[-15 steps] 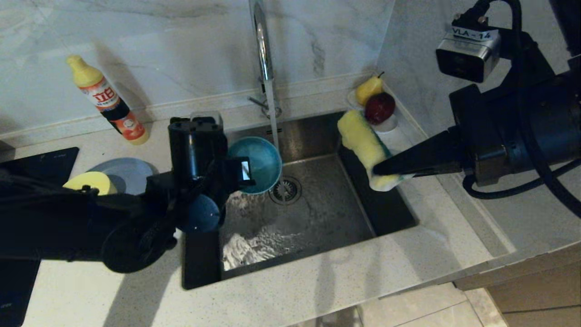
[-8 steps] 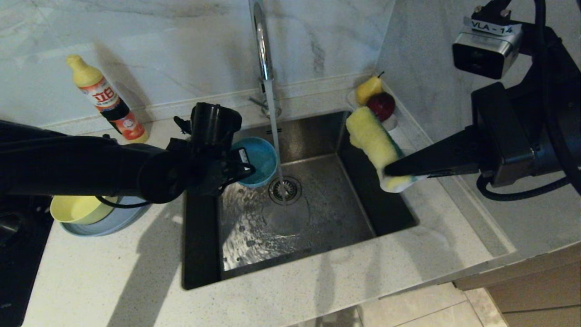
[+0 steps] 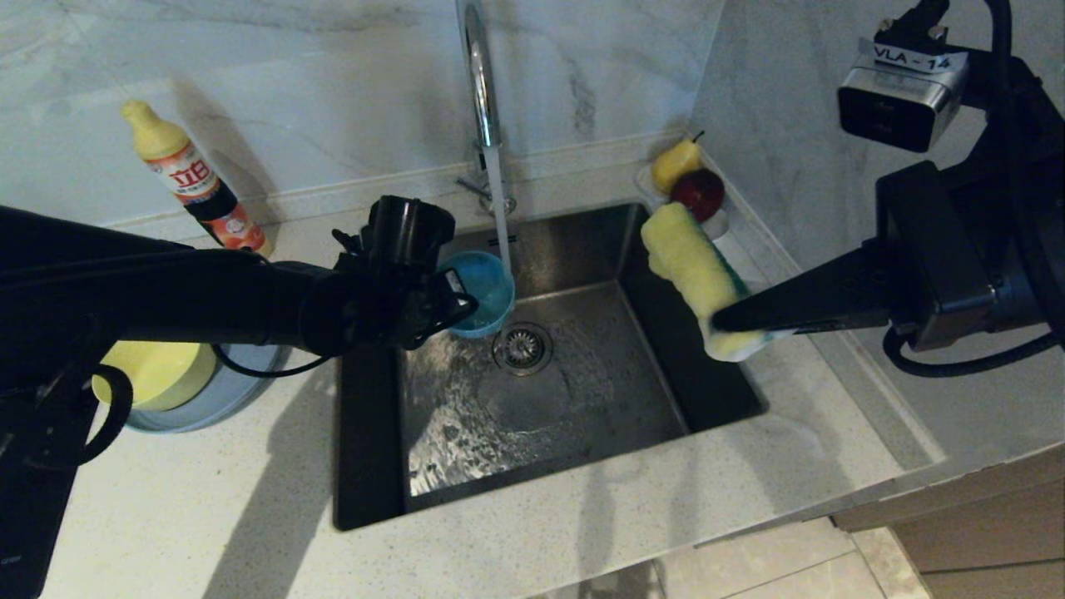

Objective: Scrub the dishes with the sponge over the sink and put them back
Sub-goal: Rinse the bowl

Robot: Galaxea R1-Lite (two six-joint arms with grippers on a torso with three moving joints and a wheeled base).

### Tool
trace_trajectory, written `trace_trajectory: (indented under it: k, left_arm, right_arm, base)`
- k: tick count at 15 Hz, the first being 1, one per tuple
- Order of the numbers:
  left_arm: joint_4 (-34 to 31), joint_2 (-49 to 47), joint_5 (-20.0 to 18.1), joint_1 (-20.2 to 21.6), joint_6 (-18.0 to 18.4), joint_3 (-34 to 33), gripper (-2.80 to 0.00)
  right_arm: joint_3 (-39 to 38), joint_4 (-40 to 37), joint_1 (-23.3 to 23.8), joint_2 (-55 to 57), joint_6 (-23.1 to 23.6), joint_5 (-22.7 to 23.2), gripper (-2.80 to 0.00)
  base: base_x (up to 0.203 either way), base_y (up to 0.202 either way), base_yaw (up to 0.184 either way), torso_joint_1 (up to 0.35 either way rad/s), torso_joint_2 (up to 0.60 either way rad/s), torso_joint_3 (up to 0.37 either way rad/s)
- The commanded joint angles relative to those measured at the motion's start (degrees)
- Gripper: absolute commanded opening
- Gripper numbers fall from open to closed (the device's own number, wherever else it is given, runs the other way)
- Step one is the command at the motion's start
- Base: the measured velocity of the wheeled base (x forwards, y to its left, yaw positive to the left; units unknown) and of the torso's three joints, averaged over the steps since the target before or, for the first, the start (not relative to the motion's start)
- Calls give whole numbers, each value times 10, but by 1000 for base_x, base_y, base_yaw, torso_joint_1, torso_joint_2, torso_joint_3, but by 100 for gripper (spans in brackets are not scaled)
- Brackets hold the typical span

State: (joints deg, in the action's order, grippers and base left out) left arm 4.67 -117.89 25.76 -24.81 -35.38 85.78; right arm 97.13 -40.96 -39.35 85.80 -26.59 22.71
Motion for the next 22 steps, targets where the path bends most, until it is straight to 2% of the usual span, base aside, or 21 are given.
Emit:
trace_trajectory:
  k: [1,3,7,9,13,17,22]
  left_arm:
    - [-20,-17,-21,0,-31,32,-280]
    - [-28,-17,-41,0,-44,34,-280]
    - [-31,-14,-52,1,-49,27,-280]
    - [-38,-15,-56,1,-72,32,-280]
    - [-40,-11,-66,6,-87,33,-280]
    - [-116,-16,-69,6,-84,25,-280]
    - [-119,12,-63,12,-64,-1,-280]
  right_arm:
    - [-7,-2,0,1,-1,1,-280]
    - [-8,-1,2,2,-1,1,-280]
    - [-10,4,4,2,0,1,-280]
    - [-11,4,4,2,-1,2,-280]
    - [-19,6,4,0,-1,2,-280]
    - [-19,6,4,-1,-1,2,-280]
    - [-29,6,4,-7,-1,5,-280]
  base:
    - [0,0,0,0,0,0]
    - [0,0,0,0,0,0]
    - [0,0,0,0,0,0]
    - [0,0,0,0,0,0]
    - [0,0,0,0,0,0]
    - [0,0,0,0,0,0]
    - [0,0,0,0,0,0]
